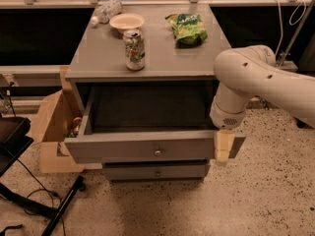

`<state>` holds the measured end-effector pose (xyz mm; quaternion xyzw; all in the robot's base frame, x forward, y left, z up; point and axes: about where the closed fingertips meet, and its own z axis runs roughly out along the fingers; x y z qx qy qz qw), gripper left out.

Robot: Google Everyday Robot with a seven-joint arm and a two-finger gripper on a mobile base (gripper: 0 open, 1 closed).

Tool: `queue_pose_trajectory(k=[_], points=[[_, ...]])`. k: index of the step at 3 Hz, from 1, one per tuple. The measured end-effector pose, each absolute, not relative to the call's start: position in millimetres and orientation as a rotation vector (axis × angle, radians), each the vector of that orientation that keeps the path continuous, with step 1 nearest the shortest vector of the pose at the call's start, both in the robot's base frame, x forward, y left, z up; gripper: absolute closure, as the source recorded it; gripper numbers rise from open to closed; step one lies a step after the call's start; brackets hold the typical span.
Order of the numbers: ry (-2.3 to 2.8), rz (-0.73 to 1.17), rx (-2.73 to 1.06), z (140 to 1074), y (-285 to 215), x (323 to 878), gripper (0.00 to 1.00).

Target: Open top drawer

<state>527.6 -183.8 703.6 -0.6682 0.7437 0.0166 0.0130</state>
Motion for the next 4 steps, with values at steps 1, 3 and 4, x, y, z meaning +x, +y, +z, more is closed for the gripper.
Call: queue_pose_trajectory(k=[1, 3, 4], points=[[2.277, 0.135, -2.132, 689, -167, 529, 0.00], [2.278, 0.166, -2.135, 681, -167, 530, 0.00], [2.313, 0.267, -2.124, 663, -165, 527, 0.18]])
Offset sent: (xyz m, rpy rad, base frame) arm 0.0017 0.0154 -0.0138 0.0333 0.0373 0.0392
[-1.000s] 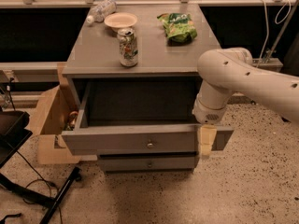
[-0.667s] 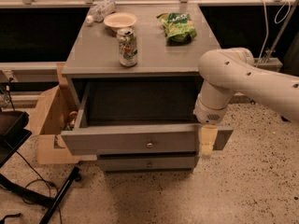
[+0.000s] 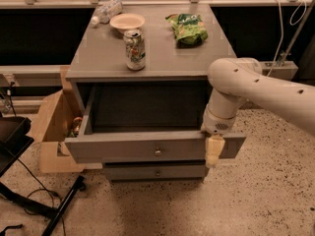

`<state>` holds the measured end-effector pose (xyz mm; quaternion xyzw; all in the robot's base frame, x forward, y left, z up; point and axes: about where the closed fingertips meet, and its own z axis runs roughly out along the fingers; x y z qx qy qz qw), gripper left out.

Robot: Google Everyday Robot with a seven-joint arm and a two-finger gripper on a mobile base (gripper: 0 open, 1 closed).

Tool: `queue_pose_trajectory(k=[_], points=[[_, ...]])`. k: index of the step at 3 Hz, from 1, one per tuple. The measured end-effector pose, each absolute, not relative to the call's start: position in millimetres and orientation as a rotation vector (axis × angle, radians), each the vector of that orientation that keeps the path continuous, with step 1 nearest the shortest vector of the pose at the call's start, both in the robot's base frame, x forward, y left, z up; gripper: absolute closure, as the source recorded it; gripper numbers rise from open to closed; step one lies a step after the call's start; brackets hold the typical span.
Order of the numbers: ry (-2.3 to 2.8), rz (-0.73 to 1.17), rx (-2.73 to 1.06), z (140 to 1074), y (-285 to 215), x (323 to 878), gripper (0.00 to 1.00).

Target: Open top drawer

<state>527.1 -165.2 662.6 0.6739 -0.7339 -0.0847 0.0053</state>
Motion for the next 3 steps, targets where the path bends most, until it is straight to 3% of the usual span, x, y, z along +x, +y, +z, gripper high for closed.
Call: queue_pose_trajectory(k=[3], points=[[-2.289, -0.313, 2.030, 665, -182, 499, 0.88]])
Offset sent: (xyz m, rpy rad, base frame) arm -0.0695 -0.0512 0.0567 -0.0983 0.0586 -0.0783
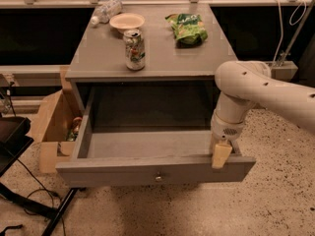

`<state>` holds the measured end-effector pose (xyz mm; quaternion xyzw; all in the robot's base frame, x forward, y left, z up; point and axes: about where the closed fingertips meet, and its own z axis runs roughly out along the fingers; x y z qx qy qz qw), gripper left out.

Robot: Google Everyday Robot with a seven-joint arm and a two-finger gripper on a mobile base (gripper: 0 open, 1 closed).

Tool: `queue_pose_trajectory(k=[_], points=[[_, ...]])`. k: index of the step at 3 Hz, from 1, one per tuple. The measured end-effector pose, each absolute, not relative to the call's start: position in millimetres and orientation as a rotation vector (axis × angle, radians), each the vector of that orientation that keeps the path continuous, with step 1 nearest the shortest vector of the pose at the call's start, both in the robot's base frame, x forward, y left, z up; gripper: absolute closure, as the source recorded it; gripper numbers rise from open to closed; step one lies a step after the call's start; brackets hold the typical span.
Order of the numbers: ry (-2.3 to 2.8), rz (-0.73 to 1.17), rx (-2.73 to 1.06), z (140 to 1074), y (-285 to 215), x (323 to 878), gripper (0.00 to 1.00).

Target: Open top drawer

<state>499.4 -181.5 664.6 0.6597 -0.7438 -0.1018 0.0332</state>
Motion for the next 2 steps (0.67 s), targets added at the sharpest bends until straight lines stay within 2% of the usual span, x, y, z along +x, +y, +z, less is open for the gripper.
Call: queue_pose_trajectory(k=[1, 2], points=[[-2.275, -0.311, 2.001, 677, -192, 482, 1.00], [-2.240, -0.333, 1.945, 698, -209, 448, 1.00]])
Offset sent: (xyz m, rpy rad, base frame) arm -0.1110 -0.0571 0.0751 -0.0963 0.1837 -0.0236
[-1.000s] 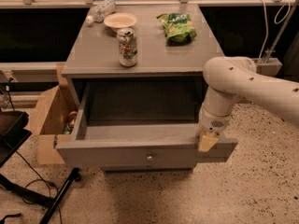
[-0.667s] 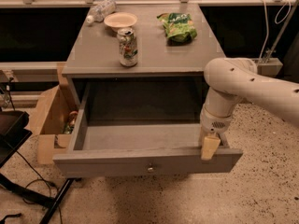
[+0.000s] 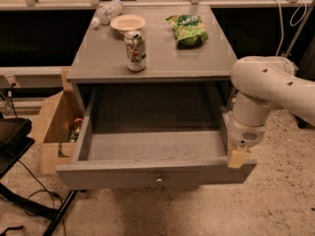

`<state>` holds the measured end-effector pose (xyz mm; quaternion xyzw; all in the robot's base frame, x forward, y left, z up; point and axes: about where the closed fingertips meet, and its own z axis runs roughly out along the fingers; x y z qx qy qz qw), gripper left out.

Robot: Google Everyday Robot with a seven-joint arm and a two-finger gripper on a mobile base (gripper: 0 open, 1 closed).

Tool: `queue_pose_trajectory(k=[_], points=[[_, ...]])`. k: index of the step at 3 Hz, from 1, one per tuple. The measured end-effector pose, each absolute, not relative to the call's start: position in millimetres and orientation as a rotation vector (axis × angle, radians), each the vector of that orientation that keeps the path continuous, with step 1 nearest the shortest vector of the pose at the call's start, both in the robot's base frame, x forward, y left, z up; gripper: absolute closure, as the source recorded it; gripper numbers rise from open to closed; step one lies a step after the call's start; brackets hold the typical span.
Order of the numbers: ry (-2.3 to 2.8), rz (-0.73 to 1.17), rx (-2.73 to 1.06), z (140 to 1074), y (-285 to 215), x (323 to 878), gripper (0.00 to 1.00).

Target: Open top drawer

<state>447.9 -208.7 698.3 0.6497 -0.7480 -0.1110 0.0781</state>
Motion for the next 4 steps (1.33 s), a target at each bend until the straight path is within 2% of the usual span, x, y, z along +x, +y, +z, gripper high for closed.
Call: queue_pose_trajectory(k=[2, 4], points=[[-2.216, -0.364, 1.910, 727, -229, 407, 1.00], [-2.367, -0.214, 1.966, 780, -278, 457, 1.00]])
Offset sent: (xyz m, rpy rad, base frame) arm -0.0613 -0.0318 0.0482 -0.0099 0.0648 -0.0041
